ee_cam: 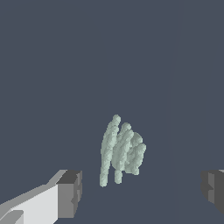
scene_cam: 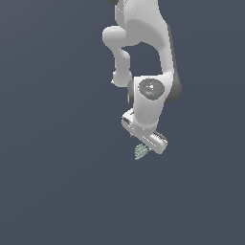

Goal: Pick up the object and move it to a goal position.

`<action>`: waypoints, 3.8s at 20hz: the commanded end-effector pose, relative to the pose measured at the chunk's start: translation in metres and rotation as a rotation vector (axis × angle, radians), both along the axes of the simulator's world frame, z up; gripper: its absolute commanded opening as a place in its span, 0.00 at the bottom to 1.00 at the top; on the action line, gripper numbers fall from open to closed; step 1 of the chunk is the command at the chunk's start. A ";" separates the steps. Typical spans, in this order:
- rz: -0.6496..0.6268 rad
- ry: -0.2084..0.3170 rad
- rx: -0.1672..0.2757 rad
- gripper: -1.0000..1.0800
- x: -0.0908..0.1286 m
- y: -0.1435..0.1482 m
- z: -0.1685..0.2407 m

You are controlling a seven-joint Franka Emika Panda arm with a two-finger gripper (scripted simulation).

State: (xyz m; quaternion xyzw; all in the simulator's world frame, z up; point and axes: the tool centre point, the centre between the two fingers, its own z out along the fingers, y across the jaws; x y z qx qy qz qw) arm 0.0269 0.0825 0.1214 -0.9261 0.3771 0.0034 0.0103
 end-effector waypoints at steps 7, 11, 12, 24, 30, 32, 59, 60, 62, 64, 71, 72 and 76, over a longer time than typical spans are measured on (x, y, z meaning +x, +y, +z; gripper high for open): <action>-0.185 0.004 -0.013 0.96 0.004 0.006 -0.015; -0.240 0.004 -0.017 0.96 0.006 0.008 -0.019; -0.251 0.004 -0.018 0.96 0.006 0.008 -0.020; -0.287 0.005 -0.021 0.96 0.006 0.010 -0.027; -0.290 0.005 -0.021 0.96 0.006 0.009 -0.055; -0.291 0.005 -0.021 0.96 0.005 0.009 -0.065; -0.292 0.005 -0.021 0.00 -0.005 -0.009 -0.068; -0.292 0.005 -0.021 0.00 -0.008 -0.013 -0.066; -0.292 0.005 -0.021 0.00 -0.014 -0.023 -0.064; -0.292 0.005 -0.021 0.00 -0.021 -0.034 -0.060; -0.292 0.005 -0.020 0.00 -0.057 -0.093 -0.042; -0.292 0.005 -0.020 0.00 -0.063 -0.103 -0.039; -0.292 0.005 -0.020 0.00 -0.085 -0.139 -0.028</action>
